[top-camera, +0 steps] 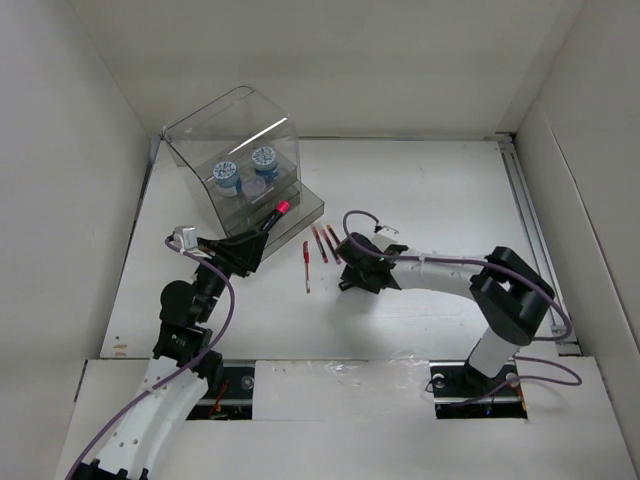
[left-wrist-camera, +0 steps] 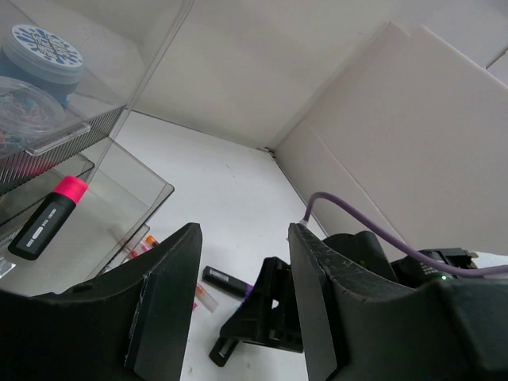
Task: Sort the stationery into containers
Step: Pick up the stationery from the center of the board.
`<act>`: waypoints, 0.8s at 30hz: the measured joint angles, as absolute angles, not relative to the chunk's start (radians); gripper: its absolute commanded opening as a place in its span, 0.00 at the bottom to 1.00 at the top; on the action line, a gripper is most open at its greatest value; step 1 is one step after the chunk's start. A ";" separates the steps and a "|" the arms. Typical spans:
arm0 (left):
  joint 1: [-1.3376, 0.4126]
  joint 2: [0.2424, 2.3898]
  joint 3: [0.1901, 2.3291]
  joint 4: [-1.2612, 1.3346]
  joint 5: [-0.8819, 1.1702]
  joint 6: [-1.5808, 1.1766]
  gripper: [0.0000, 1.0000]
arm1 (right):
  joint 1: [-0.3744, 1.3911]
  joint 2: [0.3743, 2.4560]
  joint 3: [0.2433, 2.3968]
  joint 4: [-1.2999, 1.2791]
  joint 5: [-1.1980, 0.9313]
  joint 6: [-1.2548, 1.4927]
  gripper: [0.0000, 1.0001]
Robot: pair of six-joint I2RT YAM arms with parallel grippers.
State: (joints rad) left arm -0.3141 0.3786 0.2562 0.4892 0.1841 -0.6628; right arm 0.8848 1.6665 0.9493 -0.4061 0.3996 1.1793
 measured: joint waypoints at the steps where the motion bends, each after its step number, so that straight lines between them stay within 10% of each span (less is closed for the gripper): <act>1: -0.314 0.379 0.256 0.489 0.184 -0.663 0.45 | 0.885 1.684 0.968 -0.414 0.414 1.184 0.56; 12: -0.314 0.379 0.256 0.489 0.184 -0.663 0.45 | 0.905 1.698 0.963 -0.434 0.480 1.240 0.31; 19: -0.314 0.379 0.256 0.489 0.184 -0.663 0.45 | 0.965 1.668 0.935 -0.445 0.479 1.272 0.47; 24: -0.314 0.379 0.256 0.490 0.191 -0.663 0.45 | 0.982 1.669 0.935 -0.457 0.487 1.294 0.15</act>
State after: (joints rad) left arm -0.3141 0.3786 0.2562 0.4896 0.1905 -0.6628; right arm 0.9825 1.6688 0.9352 -0.4572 0.4866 1.2938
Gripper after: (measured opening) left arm 0.444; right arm 0.315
